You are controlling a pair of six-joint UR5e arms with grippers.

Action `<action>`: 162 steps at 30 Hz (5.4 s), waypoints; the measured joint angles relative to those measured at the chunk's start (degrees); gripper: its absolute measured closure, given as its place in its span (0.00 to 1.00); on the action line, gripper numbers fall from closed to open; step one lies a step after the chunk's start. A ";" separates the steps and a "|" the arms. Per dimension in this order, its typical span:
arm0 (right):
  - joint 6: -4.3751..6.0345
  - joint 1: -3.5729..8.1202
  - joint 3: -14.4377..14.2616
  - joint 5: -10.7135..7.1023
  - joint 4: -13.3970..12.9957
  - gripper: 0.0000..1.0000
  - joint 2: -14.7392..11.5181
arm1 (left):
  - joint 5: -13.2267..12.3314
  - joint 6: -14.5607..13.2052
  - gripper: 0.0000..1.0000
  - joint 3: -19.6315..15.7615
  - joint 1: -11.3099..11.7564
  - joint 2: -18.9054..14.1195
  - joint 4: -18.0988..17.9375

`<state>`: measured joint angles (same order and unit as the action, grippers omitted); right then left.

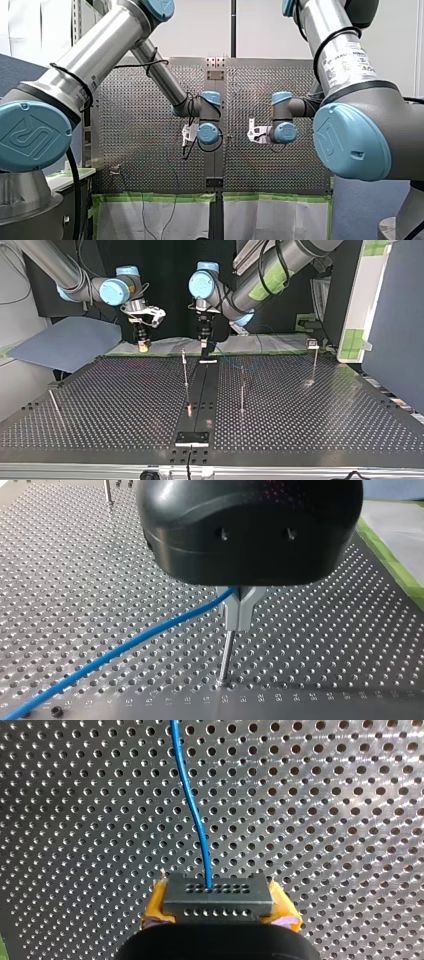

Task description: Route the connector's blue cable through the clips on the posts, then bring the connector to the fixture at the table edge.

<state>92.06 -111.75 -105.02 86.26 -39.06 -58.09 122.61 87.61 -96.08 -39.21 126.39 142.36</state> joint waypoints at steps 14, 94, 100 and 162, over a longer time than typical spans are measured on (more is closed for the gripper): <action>1.66 2.29 -0.01 -6.07 -3.29 0.98 0.18 | 0.82 0.42 1.00 3.02 0.81 3.85 1.14; 2.87 7.46 0.07 -11.62 -5.53 0.98 1.55 | -6.94 7.84 1.00 7.27 4.42 7.75 -2.46; 3.00 7.60 0.18 -11.63 -5.67 0.98 1.60 | -7.03 7.84 1.00 7.89 4.80 7.75 -2.04; 2.53 8.77 7.34 -11.35 -3.51 0.98 6.33 | -9.12 8.17 1.00 20.57 7.45 13.56 5.30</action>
<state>94.59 -102.98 -97.67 74.91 -42.57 -51.76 113.49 95.78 -75.51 -31.76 139.95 147.66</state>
